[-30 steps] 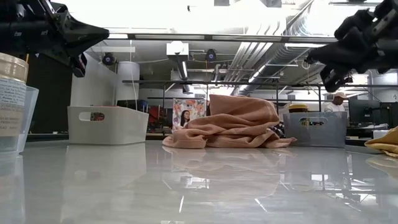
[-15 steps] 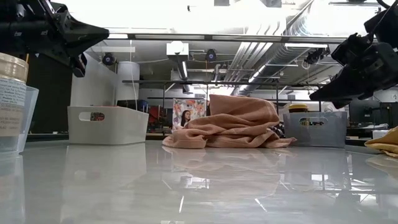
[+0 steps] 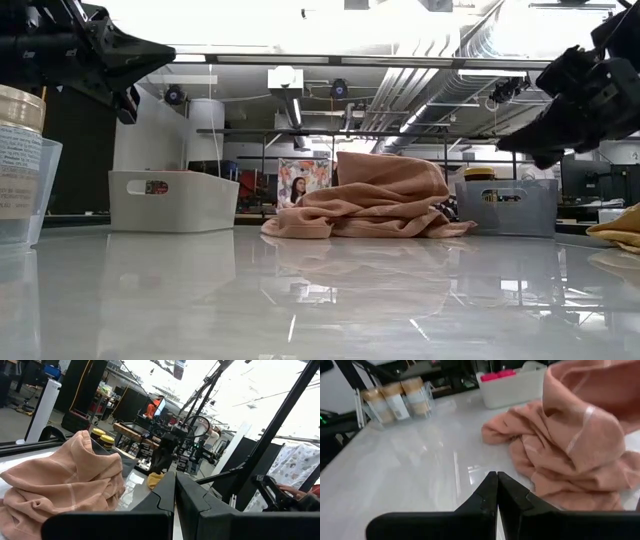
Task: Sort spices by type
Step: Return to Home Position
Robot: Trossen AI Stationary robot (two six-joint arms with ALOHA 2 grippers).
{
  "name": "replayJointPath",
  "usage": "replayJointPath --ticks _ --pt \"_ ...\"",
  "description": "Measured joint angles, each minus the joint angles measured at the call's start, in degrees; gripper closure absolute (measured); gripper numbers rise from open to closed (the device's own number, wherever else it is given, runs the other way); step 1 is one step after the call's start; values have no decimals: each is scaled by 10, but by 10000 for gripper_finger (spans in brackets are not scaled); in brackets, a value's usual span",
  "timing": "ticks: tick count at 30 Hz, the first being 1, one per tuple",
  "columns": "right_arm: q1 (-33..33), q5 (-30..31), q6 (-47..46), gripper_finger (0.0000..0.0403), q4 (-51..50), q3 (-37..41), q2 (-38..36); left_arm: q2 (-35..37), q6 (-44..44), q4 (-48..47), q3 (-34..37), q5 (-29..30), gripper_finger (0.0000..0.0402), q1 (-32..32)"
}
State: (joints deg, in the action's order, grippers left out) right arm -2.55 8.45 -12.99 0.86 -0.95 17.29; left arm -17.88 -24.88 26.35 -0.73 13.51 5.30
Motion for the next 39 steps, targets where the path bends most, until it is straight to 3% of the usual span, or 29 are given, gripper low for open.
replayJointPath --ticks 13,24,35,39 --pt "0 0 0 402 2 0 -172 0 0 0 0 0 402 0" --pt "-1 0 0 402 12 -2 -173 7 0 -23 0 1 402 0" --pt "-1 0 0 402 2 -1 -173 177 0 -143 0 1 402 -23" --pt "-1 0 0 402 2 -1 -173 177 0 -134 0 4 401 -33"
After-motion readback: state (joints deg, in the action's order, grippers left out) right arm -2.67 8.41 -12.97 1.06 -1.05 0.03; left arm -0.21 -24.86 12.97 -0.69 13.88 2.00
